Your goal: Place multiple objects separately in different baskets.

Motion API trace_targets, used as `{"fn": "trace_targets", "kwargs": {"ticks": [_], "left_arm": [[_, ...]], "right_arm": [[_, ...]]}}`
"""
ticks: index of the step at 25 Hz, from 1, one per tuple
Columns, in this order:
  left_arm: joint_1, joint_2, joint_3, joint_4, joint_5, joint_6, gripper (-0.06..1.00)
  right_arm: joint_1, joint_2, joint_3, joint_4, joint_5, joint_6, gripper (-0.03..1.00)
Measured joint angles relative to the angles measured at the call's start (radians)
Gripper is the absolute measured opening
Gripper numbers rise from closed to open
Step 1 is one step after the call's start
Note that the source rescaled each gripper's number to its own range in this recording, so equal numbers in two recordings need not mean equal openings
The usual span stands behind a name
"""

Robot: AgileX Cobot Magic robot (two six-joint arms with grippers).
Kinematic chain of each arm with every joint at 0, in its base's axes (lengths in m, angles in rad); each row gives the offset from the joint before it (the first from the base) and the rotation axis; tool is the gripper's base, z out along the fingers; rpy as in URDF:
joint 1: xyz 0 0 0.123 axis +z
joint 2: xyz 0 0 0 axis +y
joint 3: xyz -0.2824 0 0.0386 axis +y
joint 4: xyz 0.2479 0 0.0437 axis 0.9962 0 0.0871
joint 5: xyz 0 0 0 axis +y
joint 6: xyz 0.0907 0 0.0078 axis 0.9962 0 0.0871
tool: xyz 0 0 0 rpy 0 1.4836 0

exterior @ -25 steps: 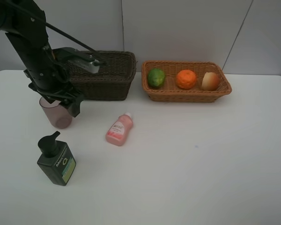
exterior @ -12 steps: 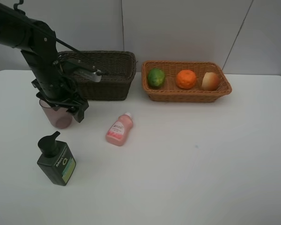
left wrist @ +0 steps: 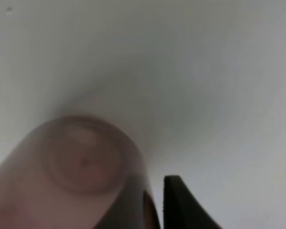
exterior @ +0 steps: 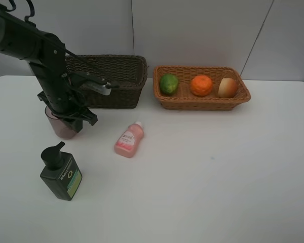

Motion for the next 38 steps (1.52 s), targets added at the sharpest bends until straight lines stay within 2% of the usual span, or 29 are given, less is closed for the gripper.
{"fn": "trace_targets", "kwargs": {"ticks": [1,19,23,27,33,38], "left_arm": [[0.000,0.000,0.000,-0.001,-0.003,0.000,0.00],[0.000,0.000,0.000,-0.001,-0.008,0.000,0.00],[0.000,-0.004,-0.027,0.000,0.032,-0.002,0.00],[0.000,-0.042,-0.115,0.000,0.143,-0.061,0.00],[0.000,-0.053,-0.343,-0.004,0.347,-0.160,0.00],[0.011,-0.047,-0.547,-0.004,0.375,-0.204,0.00]], "right_arm": [[0.000,0.000,0.000,0.000,0.000,0.000,0.84],[0.000,0.000,0.000,0.000,0.000,0.000,0.84],[0.000,0.000,0.000,0.000,0.000,0.000,0.84],[0.000,0.000,0.000,0.000,-0.001,0.000,0.84],[0.000,0.000,0.000,0.000,-0.001,0.000,0.84],[0.000,0.000,0.000,0.000,-0.001,0.000,0.84]]}}
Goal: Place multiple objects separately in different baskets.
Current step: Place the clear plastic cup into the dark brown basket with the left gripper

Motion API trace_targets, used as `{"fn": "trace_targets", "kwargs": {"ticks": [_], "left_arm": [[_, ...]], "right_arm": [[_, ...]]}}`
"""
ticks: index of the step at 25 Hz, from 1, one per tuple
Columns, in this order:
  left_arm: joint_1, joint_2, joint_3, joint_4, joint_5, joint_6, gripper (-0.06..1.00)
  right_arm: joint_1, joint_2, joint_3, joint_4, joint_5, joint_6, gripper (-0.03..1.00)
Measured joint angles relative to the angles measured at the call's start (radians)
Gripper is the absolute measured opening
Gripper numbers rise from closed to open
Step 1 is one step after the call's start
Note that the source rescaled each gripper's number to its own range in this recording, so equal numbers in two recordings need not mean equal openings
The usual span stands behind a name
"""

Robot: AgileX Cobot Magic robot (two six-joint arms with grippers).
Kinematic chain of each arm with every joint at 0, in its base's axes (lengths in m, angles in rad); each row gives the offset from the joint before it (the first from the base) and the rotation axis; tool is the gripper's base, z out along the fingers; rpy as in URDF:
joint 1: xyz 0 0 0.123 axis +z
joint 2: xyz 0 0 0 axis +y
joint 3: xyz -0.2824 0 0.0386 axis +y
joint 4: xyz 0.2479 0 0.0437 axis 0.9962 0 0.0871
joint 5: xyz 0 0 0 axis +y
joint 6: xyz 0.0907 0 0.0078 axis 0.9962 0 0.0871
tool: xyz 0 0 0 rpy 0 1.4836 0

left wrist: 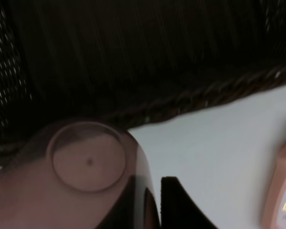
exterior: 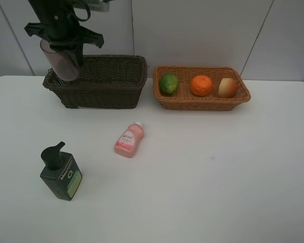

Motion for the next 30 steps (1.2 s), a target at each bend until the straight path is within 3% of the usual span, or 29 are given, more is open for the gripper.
{"fn": "trace_targets", "kwargs": {"ticks": [7,17,26,28,30], "left_arm": [[0.063,0.131,-0.163,0.023,-0.069,-0.003,0.00],[0.102,0.301,-0.169,0.028,-0.256,-0.004,0.00],[0.113,0.373,-0.169,0.026,-0.270,-0.004,0.00],[0.114,0.374,-0.169,0.026,-0.270,-0.004,0.05],[0.114,0.374,-0.170,0.026,-0.268,-0.004,0.20]], "right_arm": [[0.000,0.000,0.000,0.000,0.000,0.000,0.84],[0.000,0.000,0.000,0.000,0.000,0.000,0.84],[0.000,0.000,0.000,0.000,0.000,0.000,0.84],[0.000,0.000,0.000,0.000,0.000,0.000,0.84],[0.000,0.000,0.000,0.000,0.000,0.000,0.84]]}}
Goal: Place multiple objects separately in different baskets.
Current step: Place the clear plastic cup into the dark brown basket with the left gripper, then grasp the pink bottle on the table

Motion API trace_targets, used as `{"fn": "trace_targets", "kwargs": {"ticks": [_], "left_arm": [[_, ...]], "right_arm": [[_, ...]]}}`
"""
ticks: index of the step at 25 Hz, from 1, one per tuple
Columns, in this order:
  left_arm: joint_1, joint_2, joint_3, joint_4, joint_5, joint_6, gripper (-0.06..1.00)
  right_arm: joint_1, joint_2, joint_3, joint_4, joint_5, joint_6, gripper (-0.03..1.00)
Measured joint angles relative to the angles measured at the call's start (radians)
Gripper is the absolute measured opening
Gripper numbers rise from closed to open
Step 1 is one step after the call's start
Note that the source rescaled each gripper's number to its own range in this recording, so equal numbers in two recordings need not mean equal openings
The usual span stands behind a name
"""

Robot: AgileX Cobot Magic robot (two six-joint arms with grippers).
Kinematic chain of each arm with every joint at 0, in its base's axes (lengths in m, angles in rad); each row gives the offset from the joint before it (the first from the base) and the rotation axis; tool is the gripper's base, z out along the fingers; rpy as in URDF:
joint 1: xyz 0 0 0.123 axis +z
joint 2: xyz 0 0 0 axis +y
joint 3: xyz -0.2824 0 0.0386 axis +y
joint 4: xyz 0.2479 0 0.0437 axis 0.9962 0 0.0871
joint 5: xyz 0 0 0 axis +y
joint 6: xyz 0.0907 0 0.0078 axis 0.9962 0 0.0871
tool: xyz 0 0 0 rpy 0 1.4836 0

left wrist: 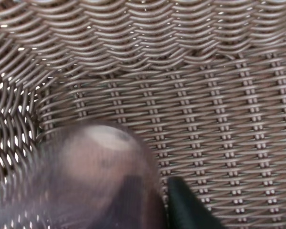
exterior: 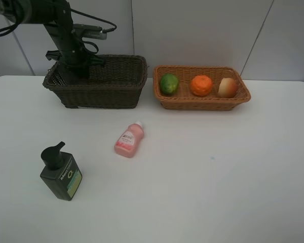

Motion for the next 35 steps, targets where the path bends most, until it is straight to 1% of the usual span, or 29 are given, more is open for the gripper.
{"fn": "trace_targets", "kwargs": {"ticks": [4,5,7,10,13,18,22,25,29,32,35], "left_arm": [[0.000,-0.001,0.000,-0.002,0.016,0.000,0.77],[0.000,-0.001,0.000,-0.004,0.018,0.000,0.88],[0.000,-0.008,0.000,-0.006,0.024,0.000,0.96],[0.000,-0.035,0.000,-0.007,0.038,0.000,1.00],[-0.008,-0.085,0.000,-0.006,0.063,0.000,1.00],[-0.051,-0.178,0.000,-0.004,0.149,0.000,1.00],[-0.116,-0.211,0.000,-0.004,0.244,0.000,1.00],[-0.177,-0.216,0.001,-0.005,0.280,-0.019,1.00],[-0.265,-0.216,0.033,-0.005,0.285,-0.100,1.00],[-0.331,-0.216,0.070,-0.005,0.270,-0.159,1.00],[-0.386,-0.216,0.123,-0.004,0.249,-0.189,1.00]], "right_arm": [[0.000,0.000,0.000,0.000,0.000,0.000,0.84],[0.000,0.000,0.000,0.000,0.000,0.000,0.84],[0.000,0.000,0.000,0.000,0.000,0.000,0.84],[0.000,0.000,0.000,0.000,0.000,0.000,0.84],[0.000,0.000,0.000,0.000,0.000,0.000,0.84],[0.000,0.000,0.000,0.000,0.000,0.000,0.84],[0.000,0.000,0.000,0.000,0.000,0.000,0.84],[0.000,0.000,0.000,0.000,0.000,0.000,0.84],[0.000,0.000,0.000,0.000,0.000,0.000,0.84],[0.000,0.000,0.000,0.000,0.000,0.000,0.84],[0.000,0.000,0.000,0.000,0.000,0.000,0.84]]}}
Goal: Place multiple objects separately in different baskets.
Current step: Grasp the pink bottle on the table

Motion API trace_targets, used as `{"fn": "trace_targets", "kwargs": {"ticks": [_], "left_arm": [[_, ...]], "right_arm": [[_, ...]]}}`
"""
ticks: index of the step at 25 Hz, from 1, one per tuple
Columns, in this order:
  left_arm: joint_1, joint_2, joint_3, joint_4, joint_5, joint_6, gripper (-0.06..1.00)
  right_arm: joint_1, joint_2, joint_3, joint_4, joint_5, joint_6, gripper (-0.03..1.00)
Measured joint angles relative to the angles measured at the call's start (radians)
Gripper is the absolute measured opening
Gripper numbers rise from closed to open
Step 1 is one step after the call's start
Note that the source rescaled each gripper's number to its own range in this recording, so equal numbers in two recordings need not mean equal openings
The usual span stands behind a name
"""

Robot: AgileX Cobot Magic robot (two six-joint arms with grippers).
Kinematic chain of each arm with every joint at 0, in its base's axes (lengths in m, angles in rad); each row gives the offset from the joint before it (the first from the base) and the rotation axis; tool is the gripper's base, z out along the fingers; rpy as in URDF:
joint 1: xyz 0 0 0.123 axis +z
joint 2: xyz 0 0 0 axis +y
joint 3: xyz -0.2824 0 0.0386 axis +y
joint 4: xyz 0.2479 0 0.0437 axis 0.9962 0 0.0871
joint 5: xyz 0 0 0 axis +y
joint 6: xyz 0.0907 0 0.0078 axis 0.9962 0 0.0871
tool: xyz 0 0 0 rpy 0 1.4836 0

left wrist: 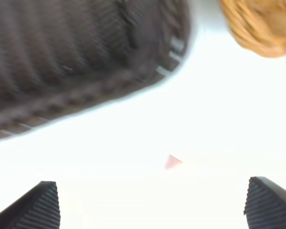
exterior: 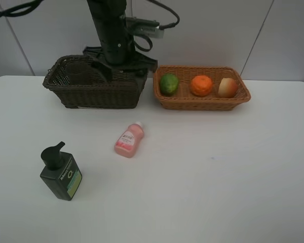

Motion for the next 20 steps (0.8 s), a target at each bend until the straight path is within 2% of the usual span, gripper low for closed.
{"fn": "trace_targets", "kwargs": {"ticks": [6,12,20], "left_arm": [[-0.052,0.000,0.148,0.001,-0.084,-0.086,1.00],[-0.063,0.000,0.254,0.000,-0.219,-0.096,1.00],[-0.076,0.036,0.275,0.000,-0.242,-0.079,1.00]], "right_arm": [[0.000,0.000,0.000,0.000,0.000,0.000,0.84],[0.000,0.000,0.000,0.000,0.000,0.000,0.84],[0.000,0.000,0.000,0.000,0.000,0.000,0.84]]}}
